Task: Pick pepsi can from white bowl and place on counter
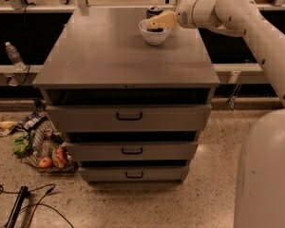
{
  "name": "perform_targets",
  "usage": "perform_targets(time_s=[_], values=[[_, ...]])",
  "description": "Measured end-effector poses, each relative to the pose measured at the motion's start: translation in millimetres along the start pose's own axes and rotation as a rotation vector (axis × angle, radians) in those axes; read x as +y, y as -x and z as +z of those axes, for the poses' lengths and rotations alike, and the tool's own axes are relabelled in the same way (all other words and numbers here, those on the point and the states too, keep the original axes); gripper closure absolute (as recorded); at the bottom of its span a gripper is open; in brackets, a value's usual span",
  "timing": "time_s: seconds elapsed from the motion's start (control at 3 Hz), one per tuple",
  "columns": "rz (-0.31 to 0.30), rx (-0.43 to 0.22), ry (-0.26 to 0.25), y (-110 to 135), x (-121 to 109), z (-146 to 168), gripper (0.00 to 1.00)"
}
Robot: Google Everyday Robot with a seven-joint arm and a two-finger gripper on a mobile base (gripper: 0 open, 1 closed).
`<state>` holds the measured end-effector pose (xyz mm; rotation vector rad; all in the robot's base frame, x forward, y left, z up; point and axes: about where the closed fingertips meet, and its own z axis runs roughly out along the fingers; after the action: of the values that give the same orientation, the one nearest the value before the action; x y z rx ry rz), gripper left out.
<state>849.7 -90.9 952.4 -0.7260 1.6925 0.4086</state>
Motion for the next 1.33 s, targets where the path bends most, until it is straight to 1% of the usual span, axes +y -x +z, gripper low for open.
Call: perform_targets(time_s=[0.33,0.67,1.0,1.33], values=[[0.010,0.004,-0.011,-7,-8,30,0.00],[0.036,0.002,-0.052,-14,-21,56,0.01],[0.050,-0.011,-0.064,-13,-26,69,0.23],[0.055,-0.016,-0.066,-10,-24,76,0.46]])
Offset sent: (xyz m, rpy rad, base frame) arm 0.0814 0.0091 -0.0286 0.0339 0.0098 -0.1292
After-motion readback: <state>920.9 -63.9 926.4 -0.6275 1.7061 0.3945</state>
